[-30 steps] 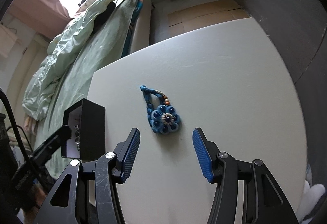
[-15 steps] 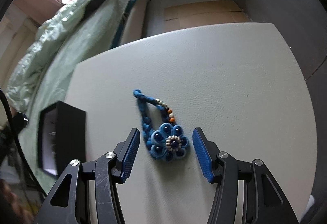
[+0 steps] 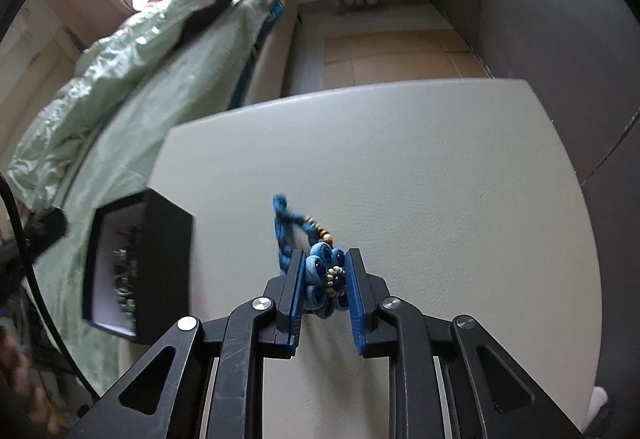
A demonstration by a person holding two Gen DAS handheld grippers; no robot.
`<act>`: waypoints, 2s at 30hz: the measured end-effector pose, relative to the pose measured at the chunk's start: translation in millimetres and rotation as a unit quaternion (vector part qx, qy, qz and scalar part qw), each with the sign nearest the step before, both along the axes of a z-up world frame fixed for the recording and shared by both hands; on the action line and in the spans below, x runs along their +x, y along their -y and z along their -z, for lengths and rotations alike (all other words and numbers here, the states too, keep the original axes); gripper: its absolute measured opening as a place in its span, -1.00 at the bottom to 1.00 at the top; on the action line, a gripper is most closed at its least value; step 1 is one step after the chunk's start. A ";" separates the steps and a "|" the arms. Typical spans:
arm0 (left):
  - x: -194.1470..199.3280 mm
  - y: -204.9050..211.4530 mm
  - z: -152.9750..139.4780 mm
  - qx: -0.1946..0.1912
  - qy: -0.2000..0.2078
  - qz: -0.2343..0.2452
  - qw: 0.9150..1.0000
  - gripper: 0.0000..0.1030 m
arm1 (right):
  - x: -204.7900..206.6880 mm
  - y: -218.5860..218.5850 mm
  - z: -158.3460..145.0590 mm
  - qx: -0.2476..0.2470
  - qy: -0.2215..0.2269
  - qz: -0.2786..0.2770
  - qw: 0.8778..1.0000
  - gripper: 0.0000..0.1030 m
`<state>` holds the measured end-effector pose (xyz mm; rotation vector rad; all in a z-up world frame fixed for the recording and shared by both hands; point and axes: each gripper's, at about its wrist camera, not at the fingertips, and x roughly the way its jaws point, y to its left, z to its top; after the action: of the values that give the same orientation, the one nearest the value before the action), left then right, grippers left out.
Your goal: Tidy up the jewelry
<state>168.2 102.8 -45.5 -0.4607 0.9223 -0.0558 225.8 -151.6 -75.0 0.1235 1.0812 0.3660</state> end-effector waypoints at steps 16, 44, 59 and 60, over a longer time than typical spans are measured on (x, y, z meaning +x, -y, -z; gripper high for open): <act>-9.0 -26.5 7.4 -0.018 -0.022 -0.051 0.998 0.07 | -25.5 -11.7 -63.8 0.145 0.084 -0.024 0.986 -0.60; -19.1 -31.8 -7.3 0.018 -0.011 -0.060 0.998 0.14 | -24.4 -61.1 -44.9 0.172 0.029 -0.071 0.982 -0.15; -48.7 9.3 -33.1 0.068 0.029 -0.063 0.995 0.78 | -49.0 -21.9 -62.6 0.129 0.057 -0.034 0.989 0.34; -52.0 15.0 -35.6 0.072 0.033 -0.057 0.995 0.83 | -52.7 -19.7 -64.6 0.124 0.062 -0.032 0.990 0.46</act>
<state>116.2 87.7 -9.9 -0.3753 0.8282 0.0991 173.1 -132.0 -10.3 0.2836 0.9156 0.5584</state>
